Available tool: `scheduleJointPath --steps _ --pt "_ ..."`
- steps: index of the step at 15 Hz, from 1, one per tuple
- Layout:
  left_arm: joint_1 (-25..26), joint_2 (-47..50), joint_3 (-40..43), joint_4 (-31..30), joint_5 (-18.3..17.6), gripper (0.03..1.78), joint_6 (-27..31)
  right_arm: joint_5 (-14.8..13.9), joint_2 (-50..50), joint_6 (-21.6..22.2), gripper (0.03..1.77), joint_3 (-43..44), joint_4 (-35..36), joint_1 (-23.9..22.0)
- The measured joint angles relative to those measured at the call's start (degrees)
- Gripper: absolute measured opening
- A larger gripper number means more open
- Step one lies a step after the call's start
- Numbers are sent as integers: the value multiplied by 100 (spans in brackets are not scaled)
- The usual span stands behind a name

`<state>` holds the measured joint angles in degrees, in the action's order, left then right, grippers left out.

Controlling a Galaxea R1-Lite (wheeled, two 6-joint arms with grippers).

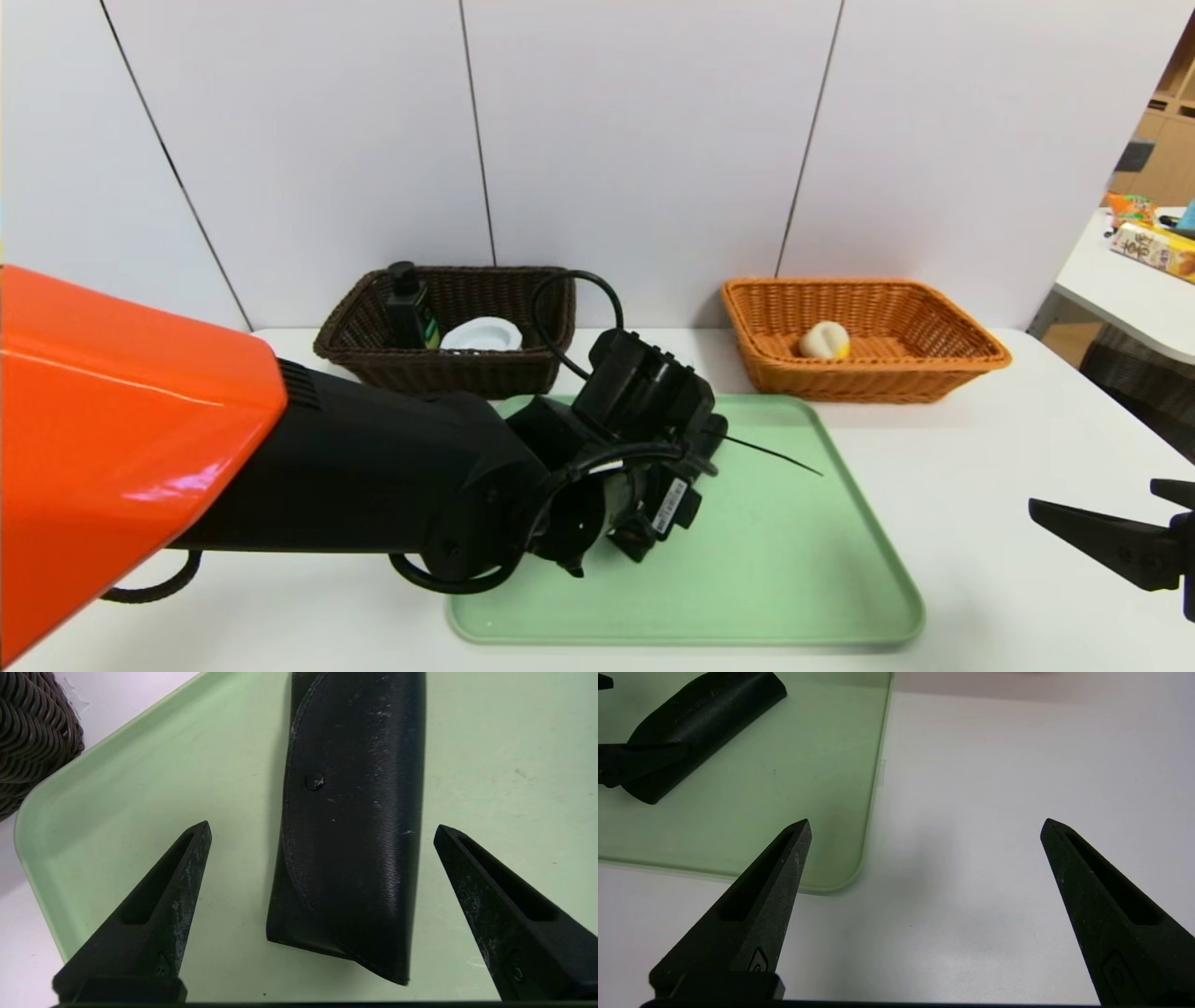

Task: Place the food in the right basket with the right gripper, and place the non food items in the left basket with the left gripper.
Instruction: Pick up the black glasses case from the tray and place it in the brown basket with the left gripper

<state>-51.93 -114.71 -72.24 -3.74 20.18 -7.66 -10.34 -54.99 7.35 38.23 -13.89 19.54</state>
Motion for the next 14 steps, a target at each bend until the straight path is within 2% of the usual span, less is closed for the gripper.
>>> scheduleJointPath --steps 14 --pt "20 -408 -140 -27 0 169 -107 12 91 -38 170 -102 -13 2"
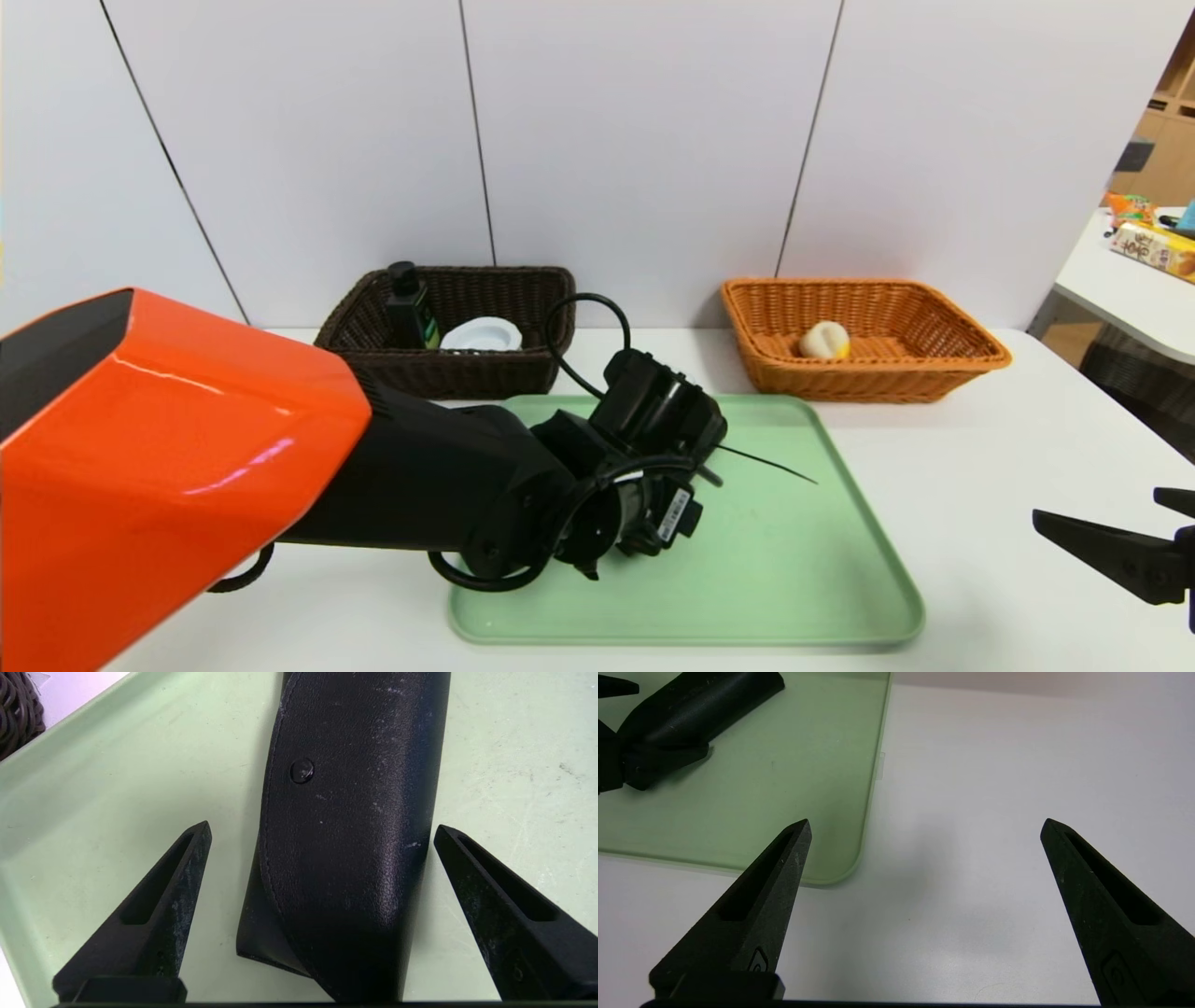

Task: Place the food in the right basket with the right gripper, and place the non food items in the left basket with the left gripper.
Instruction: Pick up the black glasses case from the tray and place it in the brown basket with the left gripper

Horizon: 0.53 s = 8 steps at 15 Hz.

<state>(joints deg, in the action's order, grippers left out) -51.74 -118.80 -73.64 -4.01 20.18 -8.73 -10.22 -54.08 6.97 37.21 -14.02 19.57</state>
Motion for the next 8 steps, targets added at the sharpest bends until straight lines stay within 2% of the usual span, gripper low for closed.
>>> scheduleJointPath --steps 7,8 --pt "-2 -132 -2 -6 0 169 -11 7 9 2 170 -5 0 0" --pt "-7 -132 7 -4 0 150 -13 5 9 0 170 -5 2 0"
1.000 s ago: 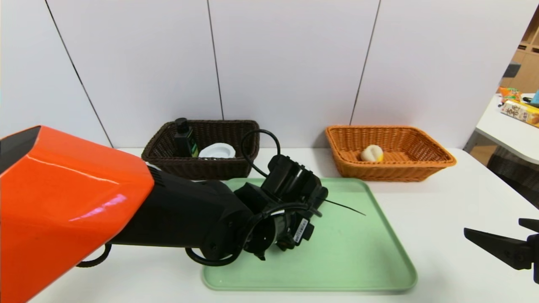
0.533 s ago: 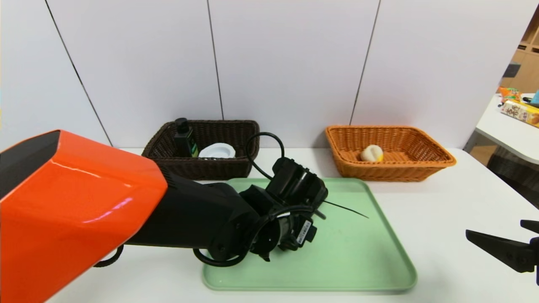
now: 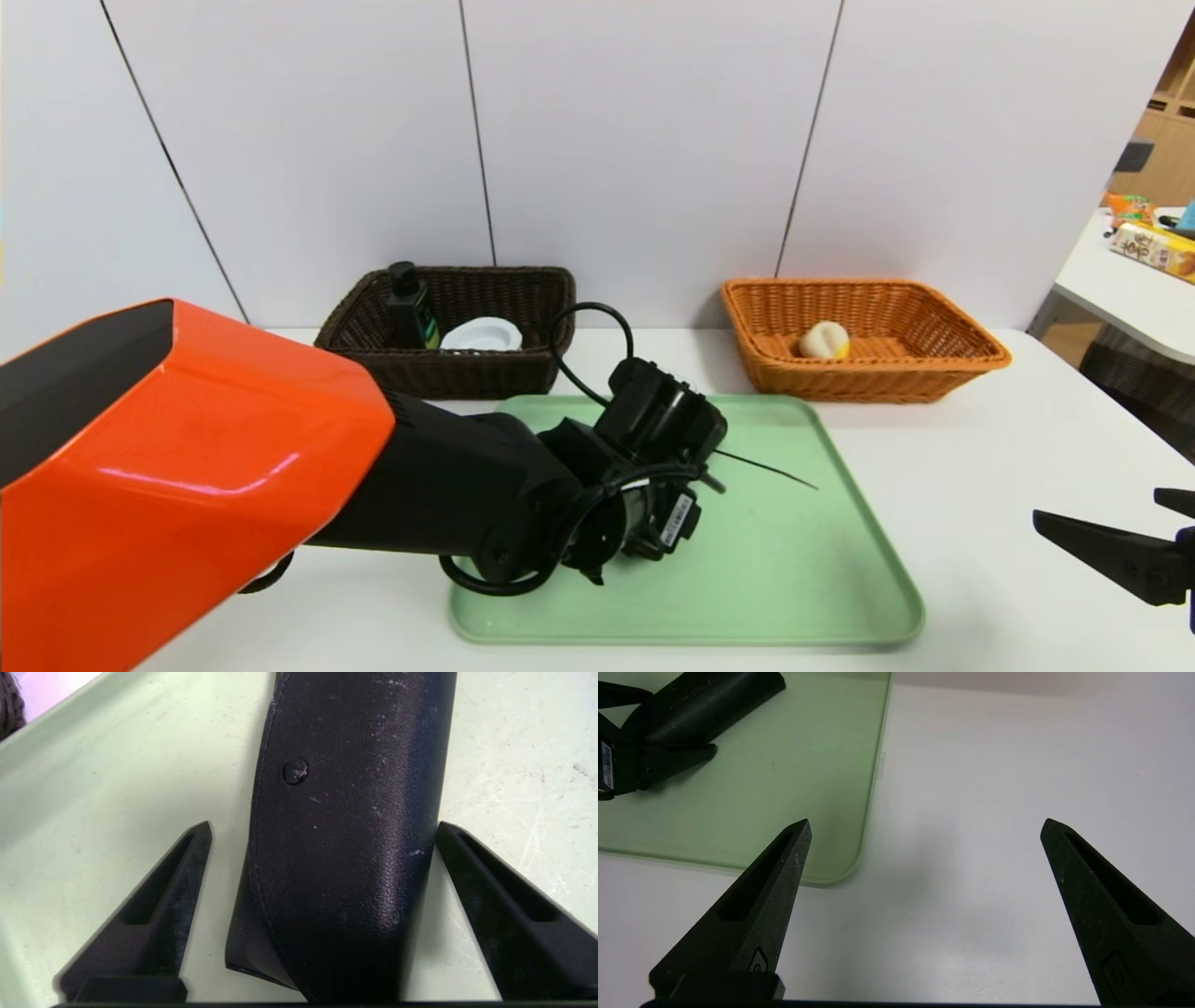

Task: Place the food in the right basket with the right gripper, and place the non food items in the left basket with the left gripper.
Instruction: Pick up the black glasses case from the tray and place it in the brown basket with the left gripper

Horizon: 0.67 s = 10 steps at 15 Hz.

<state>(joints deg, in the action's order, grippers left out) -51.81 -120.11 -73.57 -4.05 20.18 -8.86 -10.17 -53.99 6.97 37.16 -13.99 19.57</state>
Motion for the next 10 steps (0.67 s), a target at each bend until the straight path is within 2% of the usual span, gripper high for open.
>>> scheduleJointPath --steps 4,8,10 --pt "-4 24 50 11 0 98 -15 4 0 2 170 -28 0 0" --pt "-85 95 63 28 11 67 -1 6 35 -6 170 -34 -6 0" --pt "-124 137 74 30 7 61 -1 9 55 -6 170 -39 -9 0"
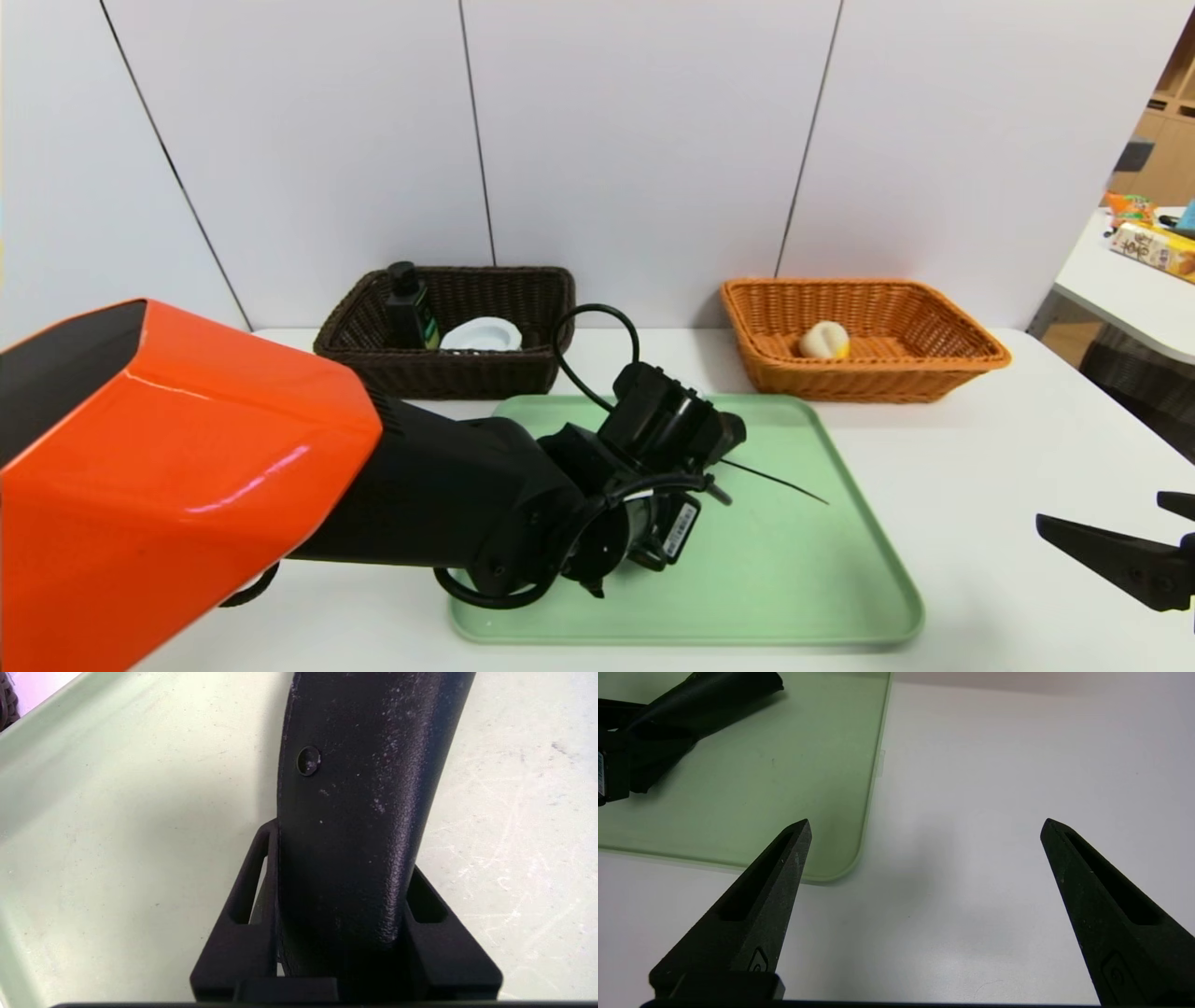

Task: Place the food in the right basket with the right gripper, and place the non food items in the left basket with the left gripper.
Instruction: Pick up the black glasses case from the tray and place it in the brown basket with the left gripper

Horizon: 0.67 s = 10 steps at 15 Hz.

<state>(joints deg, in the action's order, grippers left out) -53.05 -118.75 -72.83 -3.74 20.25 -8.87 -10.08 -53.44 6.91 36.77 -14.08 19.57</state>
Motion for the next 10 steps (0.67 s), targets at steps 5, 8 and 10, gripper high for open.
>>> scheduleJointPath --steps 5,8,10 --pt "-122 190 15 -11 1 54 45 -5 41 -6 170 -37 2 2" --pt "-315 474 -10 -16 26 51 133 -6 55 -16 170 -57 2 2" --pt "-447 712 -13 -13 89 51 328 -2 61 -16 170 -69 11 2"
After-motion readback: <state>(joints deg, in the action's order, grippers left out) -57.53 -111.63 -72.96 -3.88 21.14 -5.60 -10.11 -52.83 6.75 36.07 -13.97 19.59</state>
